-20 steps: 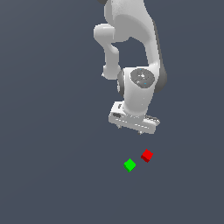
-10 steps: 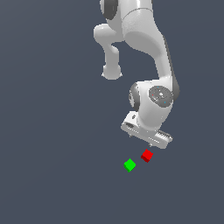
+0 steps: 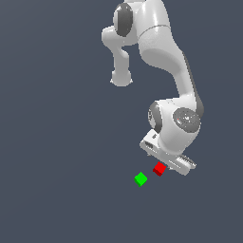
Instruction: Stack the red cube on top of the green cube.
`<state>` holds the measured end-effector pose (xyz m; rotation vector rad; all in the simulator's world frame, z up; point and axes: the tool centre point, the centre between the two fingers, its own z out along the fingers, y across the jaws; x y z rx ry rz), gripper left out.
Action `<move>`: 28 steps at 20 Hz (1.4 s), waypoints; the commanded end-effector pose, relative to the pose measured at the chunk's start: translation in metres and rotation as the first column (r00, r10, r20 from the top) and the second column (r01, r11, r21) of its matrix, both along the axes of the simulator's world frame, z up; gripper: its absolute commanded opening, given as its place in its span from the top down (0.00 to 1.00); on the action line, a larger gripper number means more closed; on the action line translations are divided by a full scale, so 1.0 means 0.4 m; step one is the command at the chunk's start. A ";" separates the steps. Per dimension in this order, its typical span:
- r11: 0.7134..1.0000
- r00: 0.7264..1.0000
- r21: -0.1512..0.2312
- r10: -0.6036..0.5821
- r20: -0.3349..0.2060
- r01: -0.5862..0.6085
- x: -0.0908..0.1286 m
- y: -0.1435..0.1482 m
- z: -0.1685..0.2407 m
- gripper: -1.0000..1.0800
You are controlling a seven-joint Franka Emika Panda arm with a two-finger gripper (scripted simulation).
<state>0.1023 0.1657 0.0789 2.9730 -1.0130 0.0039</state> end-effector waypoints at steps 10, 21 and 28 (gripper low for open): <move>0.998 0.998 0.002 -0.059 -0.002 0.059 0.040 0.025 -0.022 0.04; 0.998 0.998 0.002 -0.059 -0.002 0.059 0.040 0.025 -0.070 0.04; 0.998 0.998 0.002 -0.061 -0.002 0.061 0.039 0.024 -0.148 0.04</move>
